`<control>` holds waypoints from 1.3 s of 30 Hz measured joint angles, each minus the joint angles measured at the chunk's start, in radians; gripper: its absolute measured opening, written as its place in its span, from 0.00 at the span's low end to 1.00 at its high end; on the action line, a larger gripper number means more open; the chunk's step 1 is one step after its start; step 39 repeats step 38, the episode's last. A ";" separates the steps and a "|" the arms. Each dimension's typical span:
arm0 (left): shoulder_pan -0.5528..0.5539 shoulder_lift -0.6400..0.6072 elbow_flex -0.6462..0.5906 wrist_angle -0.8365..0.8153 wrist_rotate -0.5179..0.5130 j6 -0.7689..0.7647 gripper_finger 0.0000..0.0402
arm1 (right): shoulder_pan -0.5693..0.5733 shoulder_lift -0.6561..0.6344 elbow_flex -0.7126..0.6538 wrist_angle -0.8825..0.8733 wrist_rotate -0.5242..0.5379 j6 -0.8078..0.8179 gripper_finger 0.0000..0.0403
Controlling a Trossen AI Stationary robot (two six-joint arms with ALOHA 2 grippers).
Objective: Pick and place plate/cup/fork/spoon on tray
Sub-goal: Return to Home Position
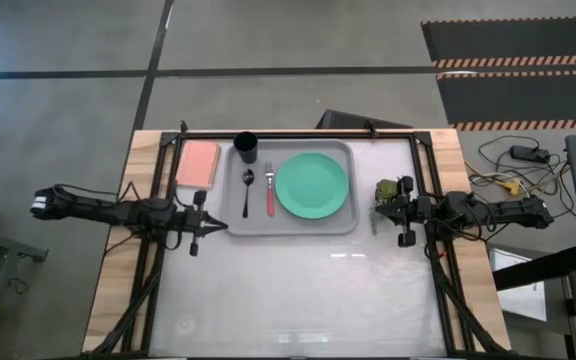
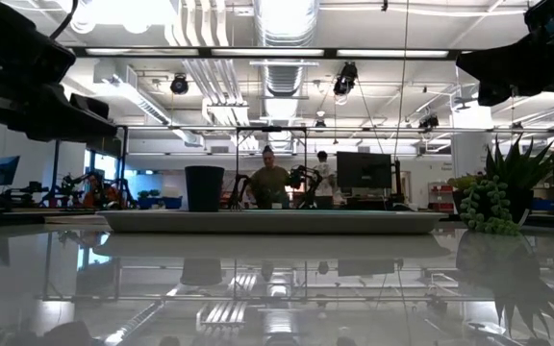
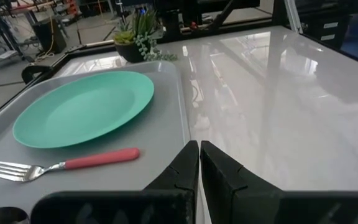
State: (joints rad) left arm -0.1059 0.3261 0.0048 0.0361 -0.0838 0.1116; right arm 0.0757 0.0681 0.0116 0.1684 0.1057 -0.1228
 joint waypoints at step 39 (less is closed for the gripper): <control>0.000 0.080 0.000 0.001 0.000 0.000 0.00 | 0.000 0.000 0.000 0.000 0.000 0.000 0.02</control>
